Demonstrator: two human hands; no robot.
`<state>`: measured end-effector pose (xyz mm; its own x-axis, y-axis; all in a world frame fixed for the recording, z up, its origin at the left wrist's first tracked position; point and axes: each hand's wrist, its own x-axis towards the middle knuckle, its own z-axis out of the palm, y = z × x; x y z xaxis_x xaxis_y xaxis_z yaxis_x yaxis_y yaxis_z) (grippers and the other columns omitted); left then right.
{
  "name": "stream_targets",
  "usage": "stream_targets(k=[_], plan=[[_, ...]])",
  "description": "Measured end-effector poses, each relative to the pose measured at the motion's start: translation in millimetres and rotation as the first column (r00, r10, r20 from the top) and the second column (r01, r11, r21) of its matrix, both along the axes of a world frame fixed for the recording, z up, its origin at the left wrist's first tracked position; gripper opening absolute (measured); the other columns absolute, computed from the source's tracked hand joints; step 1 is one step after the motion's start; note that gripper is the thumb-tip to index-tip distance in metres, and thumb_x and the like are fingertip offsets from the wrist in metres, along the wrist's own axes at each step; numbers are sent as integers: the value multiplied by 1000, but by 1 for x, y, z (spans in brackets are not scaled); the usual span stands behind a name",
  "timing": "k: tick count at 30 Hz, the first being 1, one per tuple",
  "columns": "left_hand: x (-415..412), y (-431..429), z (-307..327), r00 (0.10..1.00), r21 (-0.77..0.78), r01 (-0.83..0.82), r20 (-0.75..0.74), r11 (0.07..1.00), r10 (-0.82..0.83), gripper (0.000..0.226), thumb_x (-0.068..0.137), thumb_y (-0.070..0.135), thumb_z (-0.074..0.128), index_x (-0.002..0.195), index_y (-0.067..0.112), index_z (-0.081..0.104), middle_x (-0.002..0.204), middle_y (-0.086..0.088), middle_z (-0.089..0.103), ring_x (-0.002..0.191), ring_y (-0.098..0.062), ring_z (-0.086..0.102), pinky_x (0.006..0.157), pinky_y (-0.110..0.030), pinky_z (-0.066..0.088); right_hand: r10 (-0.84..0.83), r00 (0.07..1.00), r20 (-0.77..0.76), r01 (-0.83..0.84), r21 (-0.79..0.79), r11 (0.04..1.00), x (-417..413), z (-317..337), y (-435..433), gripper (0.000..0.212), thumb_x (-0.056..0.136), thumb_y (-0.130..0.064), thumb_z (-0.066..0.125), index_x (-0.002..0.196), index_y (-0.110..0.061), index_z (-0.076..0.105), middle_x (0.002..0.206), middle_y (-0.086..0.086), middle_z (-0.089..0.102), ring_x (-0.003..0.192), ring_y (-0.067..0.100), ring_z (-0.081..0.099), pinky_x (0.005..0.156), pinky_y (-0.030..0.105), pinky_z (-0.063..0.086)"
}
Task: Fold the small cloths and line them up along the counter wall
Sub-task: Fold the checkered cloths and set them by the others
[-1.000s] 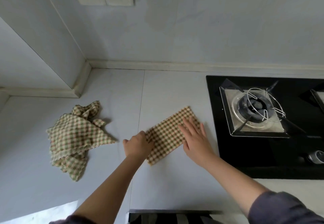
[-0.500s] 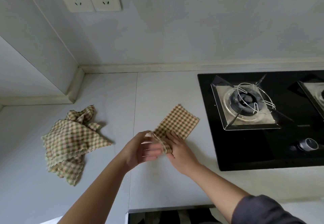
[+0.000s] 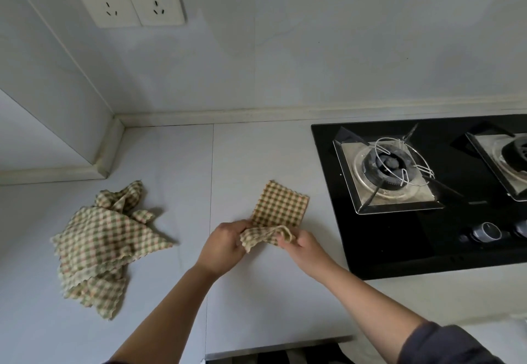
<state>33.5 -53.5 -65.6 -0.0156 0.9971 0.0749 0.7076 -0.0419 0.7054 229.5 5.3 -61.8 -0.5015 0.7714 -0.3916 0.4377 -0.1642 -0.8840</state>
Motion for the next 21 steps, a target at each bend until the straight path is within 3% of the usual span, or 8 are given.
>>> stream_targets(k=[1,3,7,10,14,16,19,21], plan=[[0,4,2,1000,-53,-17,-16,998,17,14,84,20,61,93,10,66,72,1,66,66,-15,57,59,-24,40,-102,995,7,102,4,995,-1,2,4,17,93,-30,58,85,-18,66,83,-6,64,81,9,58,69,23,42],[2,14,6,997,-115,-34,-72,993,26,12,91,22,58,88,10,60,63,-1,58,58,-21,52,52,-28,33,-260,964,44,260,19,965,-2,2,13,26,94,-22,57,74,-5,59,69,2,53,69,13,48,59,27,35],[11,45,11,987,-320,-151,-95,935,127,32,95,28,50,66,18,40,58,2,47,56,-16,42,48,-24,29,-382,909,166,395,-52,917,-8,-6,34,28,92,-21,54,92,5,64,84,16,67,80,26,62,72,40,52],[16,59,5,968,-413,-242,-159,878,192,31,98,33,44,79,11,55,64,3,50,64,-16,49,52,-26,36,-403,880,252,427,-48,903,-14,-9,42,26,93,-21,52,93,1,66,94,18,69,90,33,66,79,51,55],[22,68,7,940,-451,-294,-295,843,170,31,100,34,35,83,15,52,75,0,53,73,-19,52,60,-29,38,-383,861,335,407,-3,913,-17,-9,48,24,94,-22,50,84,-5,62,95,18,68,91,34,65,80,50,55],[24,70,9,926,-436,-298,-349,849,146,30,101,34,33,87,16,52,79,1,54,74,-19,51,62,-30,39,-373,855,359,384,44,922,-18,-6,49,23,96,-23,48,83,-8,60,96,18,67,87,31,62,75,41,54],[28,71,8,902,-405,-315,-410,858,138,32,102,34,30,97,14,55,79,1,54,72,-20,52,61,-29,39,-346,846,405,337,97,937,-17,-6,51,27,100,-23,43,93,-5,61,101,16,65,81,25,54,58,26,41],[32,72,8,884,-405,-328,-451,854,126,32,102,33,30,99,13,55,80,0,55,72,-20,51,62,-28,39,-337,831,442,317,122,941,-19,-7,53,31,100,-25,40,100,-3,62,105,15,65,89,28,58,66,28,42]])
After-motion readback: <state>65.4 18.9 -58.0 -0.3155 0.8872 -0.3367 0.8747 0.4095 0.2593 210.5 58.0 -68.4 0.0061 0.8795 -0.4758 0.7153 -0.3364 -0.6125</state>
